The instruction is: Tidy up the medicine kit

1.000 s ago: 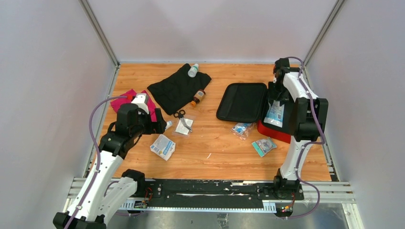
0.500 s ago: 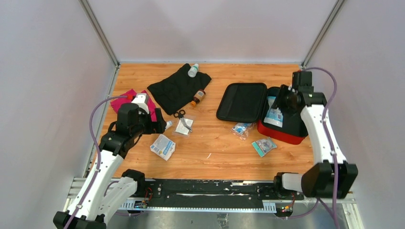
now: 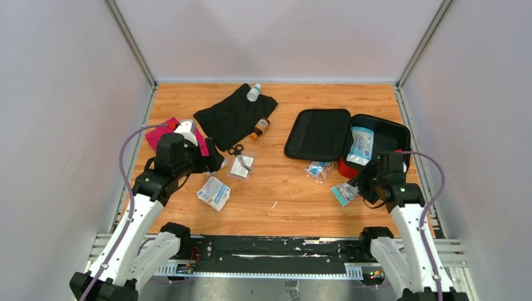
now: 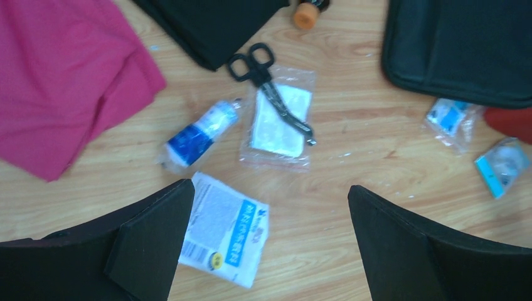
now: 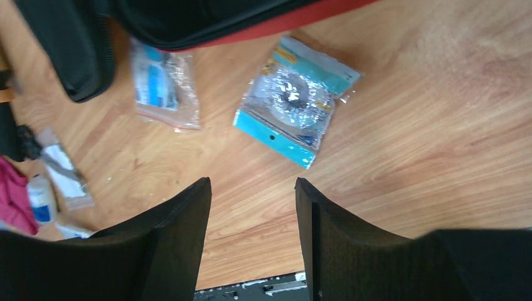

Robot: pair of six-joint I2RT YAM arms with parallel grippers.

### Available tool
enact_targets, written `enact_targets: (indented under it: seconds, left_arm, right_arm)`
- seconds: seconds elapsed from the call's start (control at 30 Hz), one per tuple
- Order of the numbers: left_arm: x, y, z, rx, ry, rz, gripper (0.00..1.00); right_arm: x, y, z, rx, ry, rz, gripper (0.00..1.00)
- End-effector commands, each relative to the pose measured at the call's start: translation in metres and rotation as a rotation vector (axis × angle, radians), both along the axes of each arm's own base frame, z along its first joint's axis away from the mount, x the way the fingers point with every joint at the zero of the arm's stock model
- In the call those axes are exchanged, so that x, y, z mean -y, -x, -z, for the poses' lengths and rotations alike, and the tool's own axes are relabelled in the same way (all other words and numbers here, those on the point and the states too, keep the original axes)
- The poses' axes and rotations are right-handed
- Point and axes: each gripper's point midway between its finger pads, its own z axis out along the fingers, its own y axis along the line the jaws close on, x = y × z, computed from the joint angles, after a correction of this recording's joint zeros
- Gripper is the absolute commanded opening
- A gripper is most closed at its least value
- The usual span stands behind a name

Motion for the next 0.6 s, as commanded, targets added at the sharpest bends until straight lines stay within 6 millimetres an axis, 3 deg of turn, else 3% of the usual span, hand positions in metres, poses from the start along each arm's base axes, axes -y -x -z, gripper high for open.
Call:
enact_targets:
  seconds: [0.0, 0.1, 0.23, 0.57]
  left_arm:
    - [0.038, -0.009, -0.020, 0.085, 0.109, 0.076, 0.99]
    - [0.059, -0.009, -0.021, 0.115, 0.080, 0.131, 1.00]
    - [0.083, -0.004, -0.008, 0.094, 0.085, 0.198, 1.00]
    - [0.091, 0.011, 0.007, 0.072, 0.117, 0.248, 1.00]
  right_arm:
    - [0.009, 0.000, 0.033, -0.109, 0.040, 0.062, 0.57]
    - [0.010, -0.006, 0.045, -0.151, 0.050, 0.052, 0.57]
    - [0.022, -0.015, 0.054, -0.159, 0.096, 0.089, 0.57]
    - [0.038, -0.014, 0.074, -0.205, 0.108, 0.168, 0.53]
